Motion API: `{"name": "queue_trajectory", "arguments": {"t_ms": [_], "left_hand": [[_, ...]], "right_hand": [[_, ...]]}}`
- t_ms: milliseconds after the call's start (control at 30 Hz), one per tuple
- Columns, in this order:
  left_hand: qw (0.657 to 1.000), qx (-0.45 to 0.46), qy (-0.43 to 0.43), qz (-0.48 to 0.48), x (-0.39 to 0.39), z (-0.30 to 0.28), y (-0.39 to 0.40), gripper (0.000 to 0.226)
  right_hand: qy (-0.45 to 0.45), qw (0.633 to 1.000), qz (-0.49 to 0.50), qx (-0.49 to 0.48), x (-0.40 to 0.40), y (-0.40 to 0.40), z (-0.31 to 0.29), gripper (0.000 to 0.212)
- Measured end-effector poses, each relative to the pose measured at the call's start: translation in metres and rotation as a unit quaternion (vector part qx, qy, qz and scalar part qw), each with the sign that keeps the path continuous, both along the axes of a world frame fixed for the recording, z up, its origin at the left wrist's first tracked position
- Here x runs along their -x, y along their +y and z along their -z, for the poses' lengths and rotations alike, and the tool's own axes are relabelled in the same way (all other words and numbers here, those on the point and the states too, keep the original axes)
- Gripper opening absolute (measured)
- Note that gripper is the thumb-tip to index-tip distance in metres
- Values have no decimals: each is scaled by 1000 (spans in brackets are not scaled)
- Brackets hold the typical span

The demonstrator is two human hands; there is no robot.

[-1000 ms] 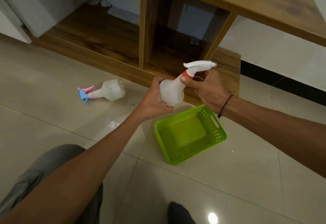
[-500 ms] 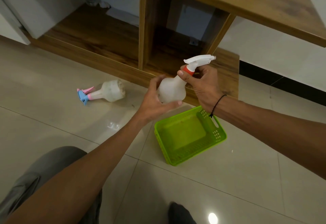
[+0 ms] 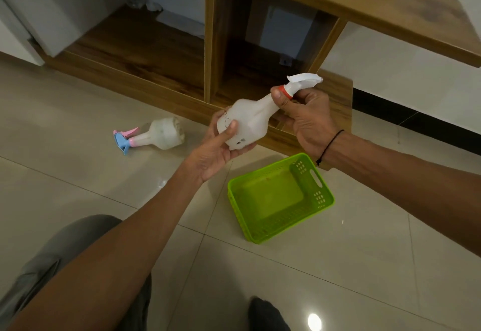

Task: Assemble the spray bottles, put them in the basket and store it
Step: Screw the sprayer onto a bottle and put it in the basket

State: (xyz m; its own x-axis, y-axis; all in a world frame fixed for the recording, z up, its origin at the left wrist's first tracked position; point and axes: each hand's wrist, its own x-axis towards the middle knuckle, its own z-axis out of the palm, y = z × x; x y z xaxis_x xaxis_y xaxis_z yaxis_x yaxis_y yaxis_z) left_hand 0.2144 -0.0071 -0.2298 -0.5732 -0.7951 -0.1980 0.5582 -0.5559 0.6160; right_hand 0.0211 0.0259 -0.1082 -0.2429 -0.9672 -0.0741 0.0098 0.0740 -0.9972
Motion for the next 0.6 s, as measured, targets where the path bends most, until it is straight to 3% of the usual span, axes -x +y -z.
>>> {"name": "queue_trajectory", "arguments": {"t_ms": [133,200,333,400,500,600], "left_hand": [[991,61,-83,86,-12,-4,-3,97],[974,120,-167,96,-17,-5,-8,97],[886,276,-374,-2,-3,-6,-9,95],[856,314,-407,-53,12,1,0,94],[860,314,-398,-62,18,4,4,102],[905,263,-326,72,-5,-2,-9,108]], "right_hand": [[-13,999,-47,-15,6,-2,-4,28],[-11,997,-67,-27,9,-2,-4,26],[10,999,-19,-32,3,-1,2,28],[27,999,5,-28,-2,-1,6,25],[30,999,8,-30,-4,-2,7,21],[16,997,-54,-53,6,0,3,28]]}}
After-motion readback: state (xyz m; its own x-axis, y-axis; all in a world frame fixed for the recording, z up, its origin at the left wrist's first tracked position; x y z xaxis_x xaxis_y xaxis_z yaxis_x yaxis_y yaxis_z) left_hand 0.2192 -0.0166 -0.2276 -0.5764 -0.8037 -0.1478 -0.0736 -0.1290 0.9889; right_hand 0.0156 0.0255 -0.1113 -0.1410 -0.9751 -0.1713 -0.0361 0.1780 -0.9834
